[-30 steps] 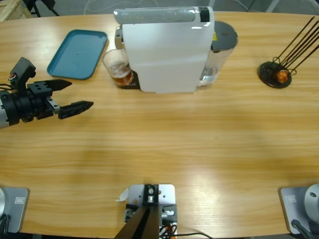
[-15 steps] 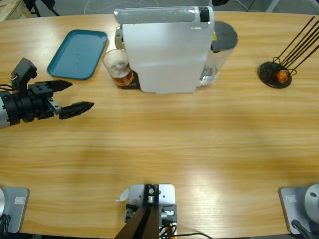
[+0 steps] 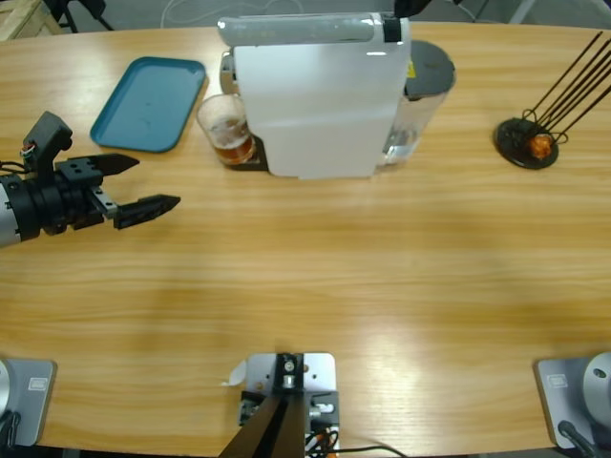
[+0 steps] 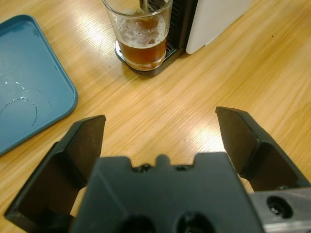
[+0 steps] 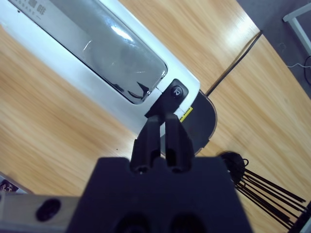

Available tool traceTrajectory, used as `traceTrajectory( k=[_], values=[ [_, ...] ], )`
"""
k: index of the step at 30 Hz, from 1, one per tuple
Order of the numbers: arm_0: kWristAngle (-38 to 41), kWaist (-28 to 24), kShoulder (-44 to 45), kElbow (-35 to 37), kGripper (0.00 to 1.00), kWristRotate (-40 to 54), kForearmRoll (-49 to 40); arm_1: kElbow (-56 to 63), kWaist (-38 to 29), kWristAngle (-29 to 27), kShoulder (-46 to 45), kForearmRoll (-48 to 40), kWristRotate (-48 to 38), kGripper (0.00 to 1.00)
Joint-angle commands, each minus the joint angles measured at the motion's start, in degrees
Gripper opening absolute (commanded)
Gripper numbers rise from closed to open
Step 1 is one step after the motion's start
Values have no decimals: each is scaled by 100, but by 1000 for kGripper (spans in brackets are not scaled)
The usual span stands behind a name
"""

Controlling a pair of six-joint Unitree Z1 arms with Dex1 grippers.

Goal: Pour coffee

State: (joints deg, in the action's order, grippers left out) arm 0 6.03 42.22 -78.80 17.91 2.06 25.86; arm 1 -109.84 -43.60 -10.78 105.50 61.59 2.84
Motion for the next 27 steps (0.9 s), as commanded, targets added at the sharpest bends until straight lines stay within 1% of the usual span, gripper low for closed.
traceTrajectory(
  k=[1, 14, 20, 24, 27],
  values=[
    [77, 6, -243, -68, 1000, 93, 96, -62, 32, 102, 366, -94, 50, 0],
    [91, 6, -258, -68, 1000, 93, 103, 198, 53, 76, 471, -240, 85, 0],
    [91, 6, -258, -68, 1000, 93, 103, 700, 53, 102, 413, -558, 10, 0],
    [91, 6, -260, -68, 1000, 93, 103, 1330, 53, 102, 192, -917, -117, 0],
    [91, 6, -278, -65, 1000, 102, 103, 1428, 53, 94, 108, -956, -117, 0]
  ],
)
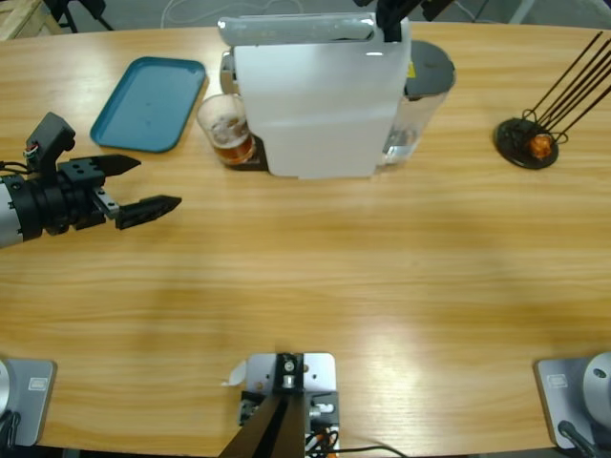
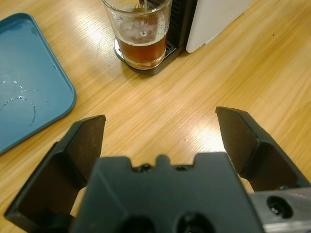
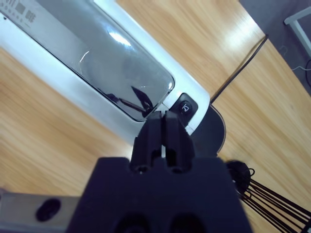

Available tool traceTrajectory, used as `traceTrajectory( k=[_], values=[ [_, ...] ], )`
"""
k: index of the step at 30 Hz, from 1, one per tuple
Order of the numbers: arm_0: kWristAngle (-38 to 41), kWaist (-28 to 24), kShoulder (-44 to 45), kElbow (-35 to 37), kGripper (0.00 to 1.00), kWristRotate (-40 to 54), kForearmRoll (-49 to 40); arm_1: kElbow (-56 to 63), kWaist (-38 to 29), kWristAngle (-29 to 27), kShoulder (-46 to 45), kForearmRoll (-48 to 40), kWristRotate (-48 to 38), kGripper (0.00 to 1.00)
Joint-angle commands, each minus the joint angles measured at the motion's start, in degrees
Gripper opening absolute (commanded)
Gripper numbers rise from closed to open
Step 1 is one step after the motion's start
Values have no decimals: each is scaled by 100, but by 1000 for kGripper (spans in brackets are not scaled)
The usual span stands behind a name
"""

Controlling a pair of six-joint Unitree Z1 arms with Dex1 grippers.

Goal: Pour coffee

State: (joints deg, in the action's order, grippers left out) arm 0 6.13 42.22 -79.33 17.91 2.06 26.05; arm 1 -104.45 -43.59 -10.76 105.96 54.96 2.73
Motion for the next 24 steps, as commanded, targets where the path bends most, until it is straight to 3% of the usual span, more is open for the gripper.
traceTrajectory(
  k=[1, 7, 8, 9, 10, 11, 12, 18, 24],
  values=[
    [81, 6, -232, -60, 1000, 100, 85, 858, 52, 75, 26, -280, -100, 0],
    [90, 6, -211, -67, 1000, 102, 85, 378, 52, -158, -695, 32, -18, 0],
    [90, 6, -203, -68, 1000, 102, 85, 421, 52, -201, -888, 57, -18, 179],
    [90, 6, -196, -68, 1000, 102, 85, 507, 52, -276, -1087, 55, -23, 572],
    [90, 6, -188, -68, 1000, 102, 85, 596, 47, -288, -1289, 50, -26, 809],
    [90, 6, -188, -74, 1000, 102, 85, 681, 37, -267, -1491, 48, -26, 950],
    [90, 6, -181, -70, 1000, 102, 85, 767, 28, -227, -1683, 41, -26, 997],
    [90, 6, -190, -68, 1000, 102, 85, 1929, -111, -295, -2518, -171, -125, 1000],
    [99, 6, -192, -75, 1000, 102, 85, 3390, -150, -192, -3201, -1005, -313, 996]
  ],
)
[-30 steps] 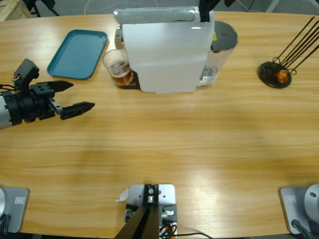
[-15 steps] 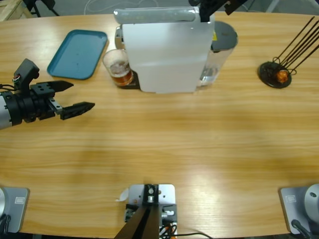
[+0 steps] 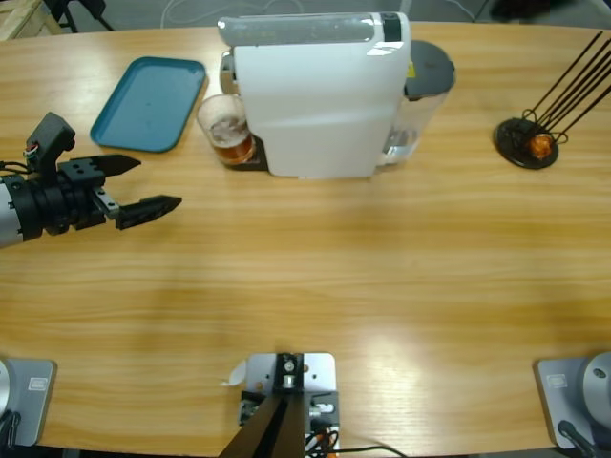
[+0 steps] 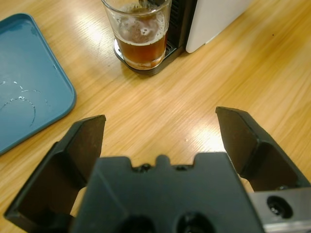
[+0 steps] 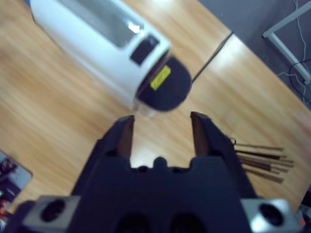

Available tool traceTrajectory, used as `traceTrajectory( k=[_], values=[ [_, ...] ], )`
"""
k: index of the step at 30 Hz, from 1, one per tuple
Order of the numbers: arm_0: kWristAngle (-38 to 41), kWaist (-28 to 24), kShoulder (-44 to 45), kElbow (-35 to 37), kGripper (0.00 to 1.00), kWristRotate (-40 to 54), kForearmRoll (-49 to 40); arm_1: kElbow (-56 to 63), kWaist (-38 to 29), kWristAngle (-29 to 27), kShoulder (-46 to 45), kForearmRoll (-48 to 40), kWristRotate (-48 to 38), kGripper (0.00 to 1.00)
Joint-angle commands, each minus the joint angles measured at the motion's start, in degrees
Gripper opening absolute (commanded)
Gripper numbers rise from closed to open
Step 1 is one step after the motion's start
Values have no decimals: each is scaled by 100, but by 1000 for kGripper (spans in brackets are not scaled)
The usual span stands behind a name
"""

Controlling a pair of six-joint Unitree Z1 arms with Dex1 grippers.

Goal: Pour coffee

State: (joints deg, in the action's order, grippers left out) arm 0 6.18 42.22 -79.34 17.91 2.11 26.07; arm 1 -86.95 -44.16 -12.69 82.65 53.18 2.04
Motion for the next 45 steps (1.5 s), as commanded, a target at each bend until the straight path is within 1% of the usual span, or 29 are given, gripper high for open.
traceTrajectory(
  k=[1, 5, 11, 14, 18, 20, 22, 25, 27, 37, 41, 45],
  values=[
    [94, 6, -187, -77, 1000, 95, 82, 1805, -93, 23, -981, -914, -301, 996],
    [94, 6, -196, -77, 1000, 97, 82, 2151, -93, 106, -1166, -1037, -415, 996],
    [94, 6, -187, -81, 1000, 93, 82, 2183, -93, 125, -1225, -1097, -433, 996],
    [94, 6, -178, -86, 1000, 88, 82, 2281, -93, 230, -1261, -1202, -424, 996],
    [80, 6, -156, -74, 1000, 104, 82, 2713, -93, 376, -1466, -1558, -441, 996],
    [55, 6, -214, -44, 1000, 130, 144, 3158, -93, 436, -1704, -1986, -462, 996],
    [24, 6, -368, -16, 1000, 173, 404, 3533, -93, 564, -1899, -2350, -545, 996],
    [-76, 6, -602, 81, 1000, 287, 912, 3896, -93, 745, -2052, -2577, -547, 996],
    [-200, -1, -809, 157, 1000, 394, 1133, 4070, -93, 742, -2106, -2609, -538, 1000],
    [-163, -126, -1827, 160, 1000, 510, 2206, 4631, -93, 680, -2709, -2607, -520, 996],
    [-161, -153, -2184, 181, 1000, 485, 2647, 4731, -93, 680, -2892, -2610, -520, 991],
    [-161, -274, -2479, 289, 1000, 484, 2888, 4731, -93, 689, -2904, -2614, -512, 991]
  ],
)
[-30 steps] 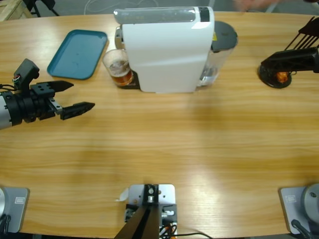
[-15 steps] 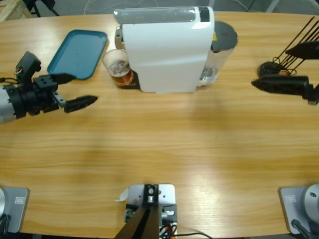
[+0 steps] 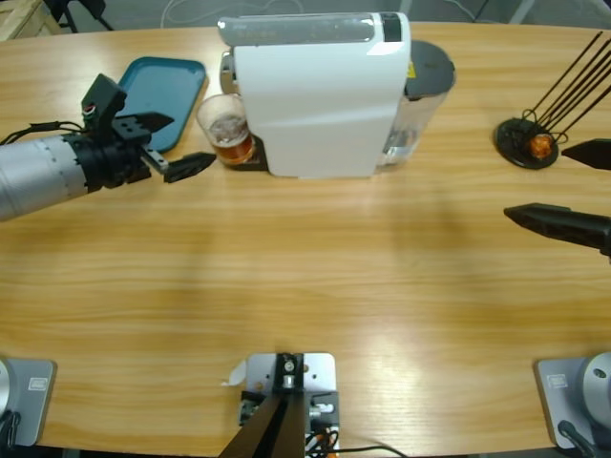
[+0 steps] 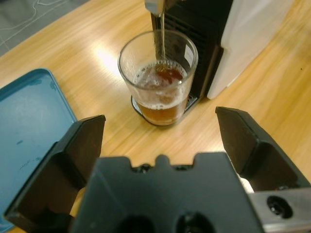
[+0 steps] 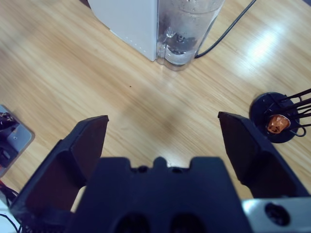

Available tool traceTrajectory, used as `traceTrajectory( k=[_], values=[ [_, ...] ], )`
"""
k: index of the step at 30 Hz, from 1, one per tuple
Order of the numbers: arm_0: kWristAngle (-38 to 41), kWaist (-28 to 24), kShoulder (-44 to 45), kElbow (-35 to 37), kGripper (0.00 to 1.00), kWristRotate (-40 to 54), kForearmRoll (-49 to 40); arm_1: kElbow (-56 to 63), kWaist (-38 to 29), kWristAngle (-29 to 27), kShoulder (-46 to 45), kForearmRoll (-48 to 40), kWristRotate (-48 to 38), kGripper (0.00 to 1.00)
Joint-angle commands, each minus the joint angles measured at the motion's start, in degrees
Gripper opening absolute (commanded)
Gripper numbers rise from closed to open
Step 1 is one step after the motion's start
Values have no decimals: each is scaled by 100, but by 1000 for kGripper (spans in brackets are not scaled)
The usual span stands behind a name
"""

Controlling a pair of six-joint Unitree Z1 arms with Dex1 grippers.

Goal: Pour coffee

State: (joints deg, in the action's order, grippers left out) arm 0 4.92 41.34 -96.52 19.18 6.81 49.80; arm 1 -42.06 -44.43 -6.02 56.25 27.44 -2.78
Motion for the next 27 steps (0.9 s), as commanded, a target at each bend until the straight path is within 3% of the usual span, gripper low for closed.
traceTrajectory(
  k=[1, 27],
  values=[
    [-35, -222, -784, 200, 1000, 19, 522, 242, -66, 22, -258, -42, -30, 991],
    [747, -317, -1730, 921, 1000, -39, 759, 296, -57, 4, -228, -162, 6, 991]
  ],
)
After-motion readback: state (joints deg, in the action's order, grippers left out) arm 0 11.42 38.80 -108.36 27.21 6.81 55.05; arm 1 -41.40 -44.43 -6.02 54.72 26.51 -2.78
